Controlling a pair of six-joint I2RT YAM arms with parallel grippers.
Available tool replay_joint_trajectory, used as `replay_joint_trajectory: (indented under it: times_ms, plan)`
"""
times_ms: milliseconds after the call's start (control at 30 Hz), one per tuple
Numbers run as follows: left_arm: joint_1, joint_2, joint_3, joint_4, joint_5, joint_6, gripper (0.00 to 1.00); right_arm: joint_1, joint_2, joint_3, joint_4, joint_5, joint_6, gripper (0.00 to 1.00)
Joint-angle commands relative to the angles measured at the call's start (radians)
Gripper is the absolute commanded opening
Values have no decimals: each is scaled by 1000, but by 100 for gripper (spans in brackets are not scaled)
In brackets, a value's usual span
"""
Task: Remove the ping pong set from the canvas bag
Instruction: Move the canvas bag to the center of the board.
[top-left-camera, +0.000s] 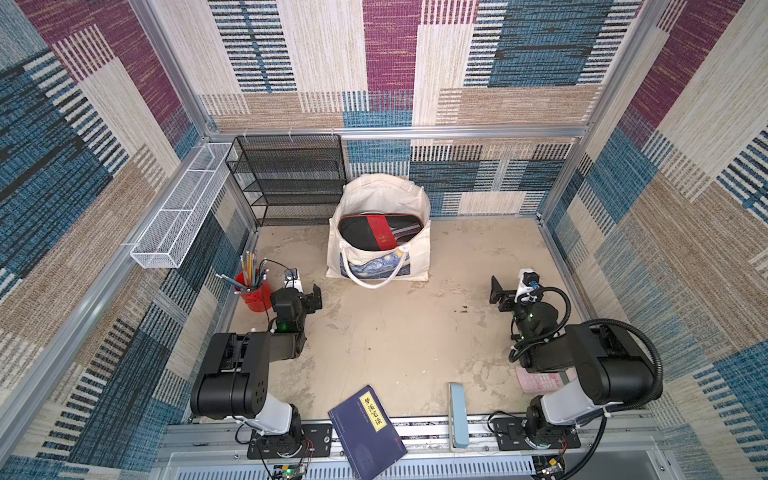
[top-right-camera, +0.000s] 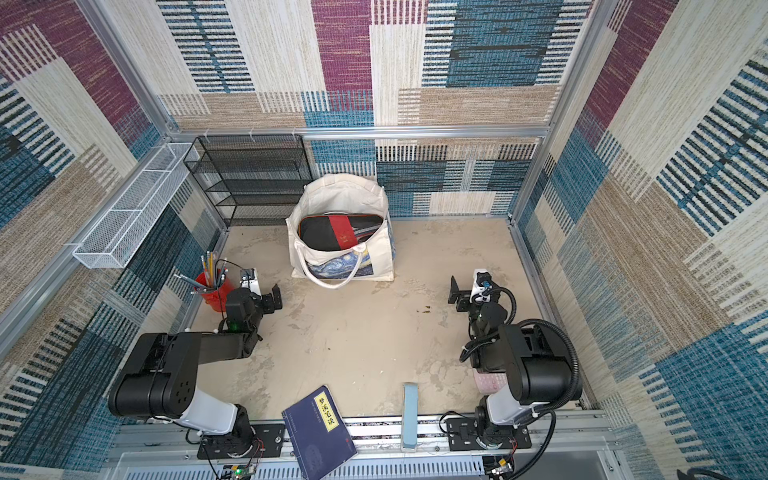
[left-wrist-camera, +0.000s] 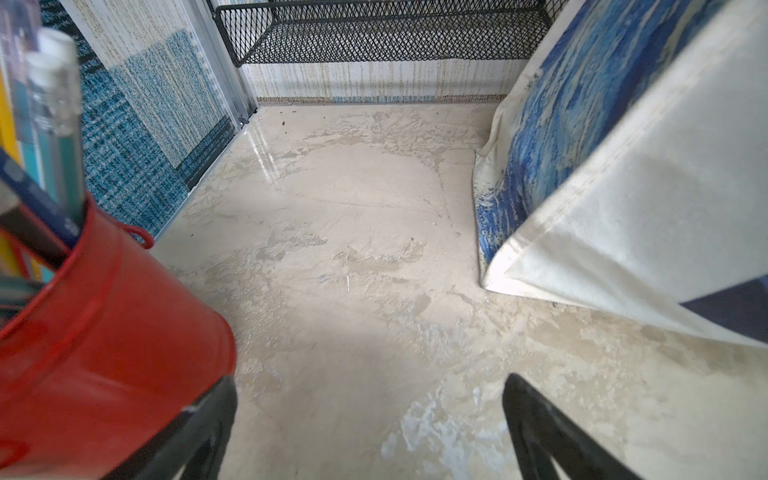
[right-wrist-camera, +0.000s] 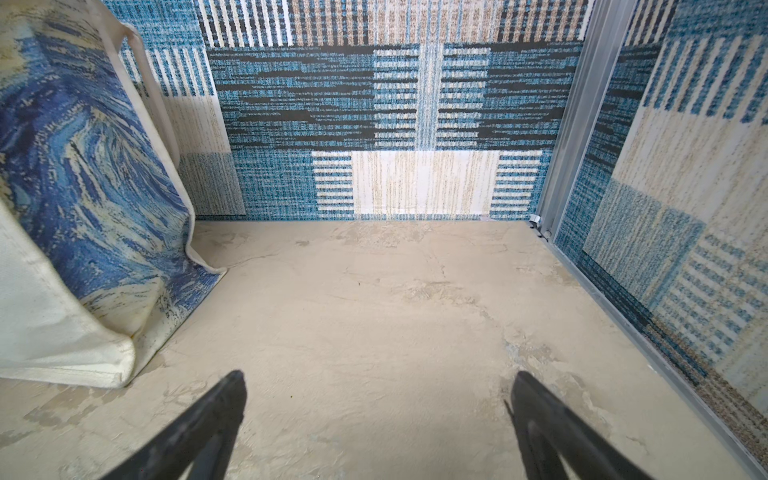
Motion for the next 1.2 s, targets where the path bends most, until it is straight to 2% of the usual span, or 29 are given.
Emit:
replay_joint_trajectory:
  times_ms: [0,67,133,200,333,433,600,733,1000,1167]
  plan:
    - [-39,-95,97,-221,-30,33,100,17,-99,51,-142,5,-19,99]
    - [-60,-162,172,-375,-48,39,99,22,-180,110,-294,20,-20,99]
    - [-69,-233,224,-487,-40,0,99,24,-271,149,-359,30,64,99]
    - [-83,-294,287,-622,-28,-36,96,27,-338,258,-541,6,127,99]
    - [-160,-409,432,-866,-80,-46,94,49,-355,567,-951,-76,133,99]
    - [-191,-414,617,-1055,-57,-40,95,76,-322,769,-1146,-163,136,99]
    - [-226,-258,977,-1326,79,-24,96,153,-201,1045,-1375,-243,182,99]
    - [-246,-76,1193,-1457,138,-4,96,268,-76,1233,-1473,-213,192,99]
    - [-257,228,1469,-1603,139,17,95,395,240,1565,-1618,-131,229,100]
    - [-255,338,1560,-1618,104,25,88,421,457,1779,-1734,-80,241,88]
